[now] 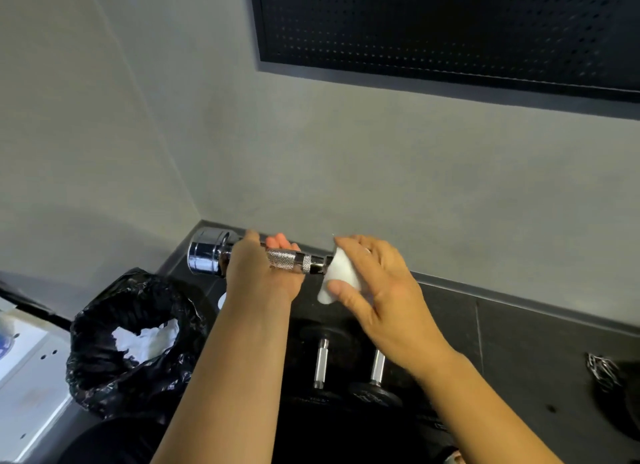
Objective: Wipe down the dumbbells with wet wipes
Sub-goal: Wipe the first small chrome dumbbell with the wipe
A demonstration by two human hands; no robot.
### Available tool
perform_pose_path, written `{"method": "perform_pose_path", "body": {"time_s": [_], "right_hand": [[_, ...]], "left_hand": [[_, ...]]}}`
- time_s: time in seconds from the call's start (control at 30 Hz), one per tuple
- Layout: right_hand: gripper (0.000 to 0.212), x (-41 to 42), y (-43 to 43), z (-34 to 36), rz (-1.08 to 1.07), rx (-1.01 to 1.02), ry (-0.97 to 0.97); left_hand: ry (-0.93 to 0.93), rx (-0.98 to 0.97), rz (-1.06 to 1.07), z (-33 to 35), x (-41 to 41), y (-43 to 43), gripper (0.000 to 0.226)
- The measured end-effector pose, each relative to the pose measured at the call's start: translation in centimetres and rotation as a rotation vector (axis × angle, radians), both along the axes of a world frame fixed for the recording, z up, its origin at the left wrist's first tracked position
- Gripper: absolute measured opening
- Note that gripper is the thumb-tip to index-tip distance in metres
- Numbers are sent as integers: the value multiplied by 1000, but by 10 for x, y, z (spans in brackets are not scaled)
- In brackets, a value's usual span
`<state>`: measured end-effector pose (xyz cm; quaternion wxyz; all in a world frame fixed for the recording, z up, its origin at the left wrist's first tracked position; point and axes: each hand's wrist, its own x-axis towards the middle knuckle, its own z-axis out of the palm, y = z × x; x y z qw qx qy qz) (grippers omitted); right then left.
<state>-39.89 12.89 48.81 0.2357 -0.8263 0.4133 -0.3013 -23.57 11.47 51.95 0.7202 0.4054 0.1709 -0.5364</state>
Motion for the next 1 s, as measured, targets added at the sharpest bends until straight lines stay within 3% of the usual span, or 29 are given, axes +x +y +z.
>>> {"method": "perform_pose_path", "body": {"time_s": [0.13, 0.2, 0.3, 0.43, 0.53, 0.63, 0.7, 0.83, 0.93, 1.0], "right_hand": [[43, 13, -3, -3, -161, 63, -247], [37, 20, -3, -1, -254, 263, -478], [46, 27, -5, 4, -353, 613, -682], [35, 22, -15, 24, -317, 1232, -618], [34, 18, -21, 28, -223, 1404, -545], [27, 22, -14, 26, -278, 1345, -663], [33, 27, -8, 21, -373, 1217, -728], [49, 37, 5, -2, -434, 731, -753], [33, 36, 10, -8, -397, 427, -774], [35, 31, 11, -14, -370, 293, -722]], "left_hand": [[30, -57, 23, 7, -9, 4, 38], [35, -100, 56, 9, -15, 7, 48], [5, -190, 69, 10, -20, 11, 53], [-115, -342, -10, 7, -18, 17, 54], [-268, -376, -68, 9, -20, 20, 55], [-300, -292, -24, 13, -24, 16, 52], [-270, -224, 39, 14, -25, 11, 49], [-242, -110, 65, 13, -26, 6, 39], [-179, -18, 21, 17, -26, 4, 26], [-140, 34, -10, 17, -25, 6, 23]]}}
